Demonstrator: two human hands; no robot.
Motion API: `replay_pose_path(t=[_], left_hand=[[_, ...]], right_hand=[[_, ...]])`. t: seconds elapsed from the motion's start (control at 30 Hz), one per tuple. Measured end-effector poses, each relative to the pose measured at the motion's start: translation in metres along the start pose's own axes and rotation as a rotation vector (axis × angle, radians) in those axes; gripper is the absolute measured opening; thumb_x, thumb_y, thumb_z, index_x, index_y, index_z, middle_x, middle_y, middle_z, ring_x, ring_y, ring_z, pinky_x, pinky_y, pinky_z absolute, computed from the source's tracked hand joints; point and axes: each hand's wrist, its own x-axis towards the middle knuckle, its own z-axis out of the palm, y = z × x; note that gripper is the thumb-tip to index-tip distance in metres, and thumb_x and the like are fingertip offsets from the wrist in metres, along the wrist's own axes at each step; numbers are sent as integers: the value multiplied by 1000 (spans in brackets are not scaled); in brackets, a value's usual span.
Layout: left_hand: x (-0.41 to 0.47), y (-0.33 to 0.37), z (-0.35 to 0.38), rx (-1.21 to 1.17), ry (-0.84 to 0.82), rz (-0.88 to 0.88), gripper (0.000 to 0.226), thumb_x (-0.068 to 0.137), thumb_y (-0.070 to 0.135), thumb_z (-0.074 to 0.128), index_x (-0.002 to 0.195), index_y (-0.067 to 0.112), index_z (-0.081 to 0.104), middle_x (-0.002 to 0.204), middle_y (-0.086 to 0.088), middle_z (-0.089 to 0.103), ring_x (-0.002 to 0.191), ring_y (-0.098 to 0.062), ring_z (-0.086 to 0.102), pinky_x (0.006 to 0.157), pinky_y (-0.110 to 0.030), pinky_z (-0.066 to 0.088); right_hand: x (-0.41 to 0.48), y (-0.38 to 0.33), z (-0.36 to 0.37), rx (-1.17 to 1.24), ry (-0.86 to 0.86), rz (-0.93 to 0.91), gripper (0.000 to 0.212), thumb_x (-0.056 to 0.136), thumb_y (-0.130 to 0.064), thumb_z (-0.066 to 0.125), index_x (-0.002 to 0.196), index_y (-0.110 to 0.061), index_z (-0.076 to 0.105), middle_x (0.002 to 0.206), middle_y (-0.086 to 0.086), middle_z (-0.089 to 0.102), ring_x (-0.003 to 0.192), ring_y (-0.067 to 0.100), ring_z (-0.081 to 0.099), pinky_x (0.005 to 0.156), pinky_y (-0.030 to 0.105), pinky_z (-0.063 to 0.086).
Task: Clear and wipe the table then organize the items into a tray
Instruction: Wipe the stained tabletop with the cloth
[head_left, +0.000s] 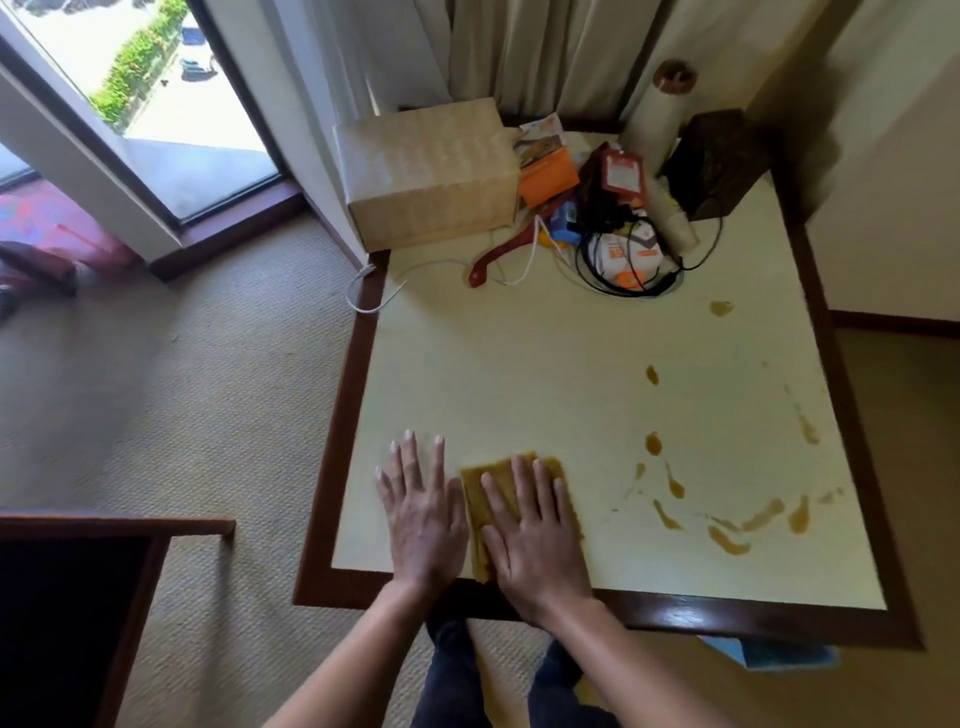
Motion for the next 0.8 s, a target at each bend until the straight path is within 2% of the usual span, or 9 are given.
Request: replay_pose_path(t=[0.17,0.33,0.4,0.47,0.63,0.7,0.8], left_hand=[[-22,53,36,61,-72,118,60,108,43,22,164,22,24,173,-13,3,160,-30,-6,128,-57,4],[-35,93,71,163,-128,126,65,108,48,17,166,21,4,172,-13,-6,159,-29,-13,127,-60,0],[-37,100,77,237,-131,130,68,108,51,18,165,20,3,172,-13,-7,159,-30,-13,127,-59,-2],[-35,100,78,282,-122,128,68,107,52,22,165,19,7,172,-14,-5,159,-33,-9,127,-60,0],[-38,102,79,333,-122,122,68,106,54,20,165,22,12,172,-15,-4,159,-33,-9,127,-60,1],[-37,102,78,342,-122,119,68,105,54,22,165,22,13,172,-15,-3,159,-33,-9,127,-60,1],[-35,104,77,361,-138,109,69,105,54,20,165,21,13,172,-15,-4,159,-33,-9,127,-60,0]], right_hand=[[-20,112,-15,-20,20,125,65,103,-56,18,162,-35,2,171,6,-11,156,32,-14,125,57,7],[-30,225,-37,-34,47,310,66,103,-57,6,162,-31,-4,170,8,-15,156,33,-16,125,56,5],[-27,234,-39,-29,55,358,67,102,-57,5,163,-28,-3,169,12,-15,155,35,-15,125,56,4],[-24,214,-35,2,78,368,68,103,-55,11,163,-26,2,169,15,-12,155,38,-13,125,57,2],[-49,167,-15,32,47,60,66,104,-53,24,163,-29,5,170,11,-9,156,34,-13,125,59,7],[-65,191,-18,8,40,22,66,104,-54,21,163,-31,2,170,8,-11,156,33,-13,125,58,9],[-85,256,-22,-24,63,151,65,104,-56,13,162,-33,-4,170,7,-14,156,32,-15,124,58,10]])
